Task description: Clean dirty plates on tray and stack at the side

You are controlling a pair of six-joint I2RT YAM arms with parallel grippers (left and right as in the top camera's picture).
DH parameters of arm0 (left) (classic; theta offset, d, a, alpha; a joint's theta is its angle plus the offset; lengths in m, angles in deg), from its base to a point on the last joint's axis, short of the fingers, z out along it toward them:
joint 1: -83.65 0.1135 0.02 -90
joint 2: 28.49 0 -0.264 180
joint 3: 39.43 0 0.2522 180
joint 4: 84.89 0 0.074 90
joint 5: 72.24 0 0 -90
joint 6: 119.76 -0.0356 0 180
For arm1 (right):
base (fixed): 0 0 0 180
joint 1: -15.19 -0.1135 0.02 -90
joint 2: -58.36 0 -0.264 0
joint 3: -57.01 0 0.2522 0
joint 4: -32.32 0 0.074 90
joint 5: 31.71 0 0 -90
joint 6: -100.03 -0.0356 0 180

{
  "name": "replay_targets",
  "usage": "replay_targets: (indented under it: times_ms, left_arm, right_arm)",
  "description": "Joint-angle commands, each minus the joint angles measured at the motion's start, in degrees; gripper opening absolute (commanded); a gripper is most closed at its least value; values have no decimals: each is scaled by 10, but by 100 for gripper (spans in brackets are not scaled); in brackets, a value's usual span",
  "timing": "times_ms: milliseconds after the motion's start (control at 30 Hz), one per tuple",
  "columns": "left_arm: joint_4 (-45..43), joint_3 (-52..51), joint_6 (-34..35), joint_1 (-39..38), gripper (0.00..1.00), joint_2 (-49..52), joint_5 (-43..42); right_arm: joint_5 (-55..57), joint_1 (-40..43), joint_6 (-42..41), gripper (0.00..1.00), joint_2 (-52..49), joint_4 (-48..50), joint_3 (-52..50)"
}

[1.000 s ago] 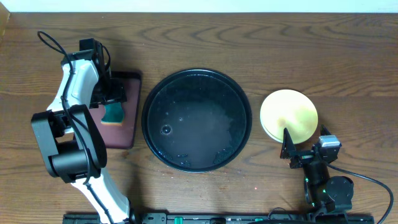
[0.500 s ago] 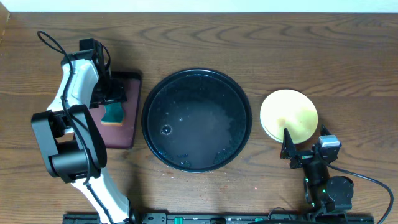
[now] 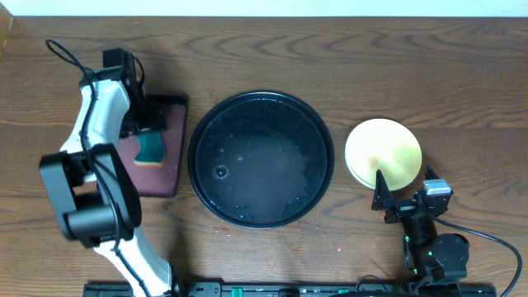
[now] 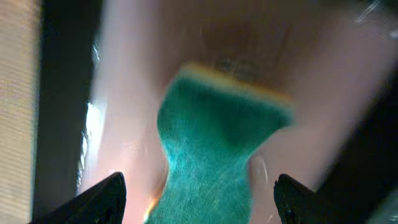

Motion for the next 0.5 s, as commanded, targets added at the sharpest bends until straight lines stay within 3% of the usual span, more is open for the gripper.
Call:
replay_targets:
  times_ms: [0,467]
  left_arm:
    - [-69,-21,9,-5,77,-97,-49]
    - [-358,-339,2,-15,77,-451,-70]
  right_arm:
    - [-3,-1,7,99,5,-2,-1]
    - [-3,-1,7,99,5,-2,-1]
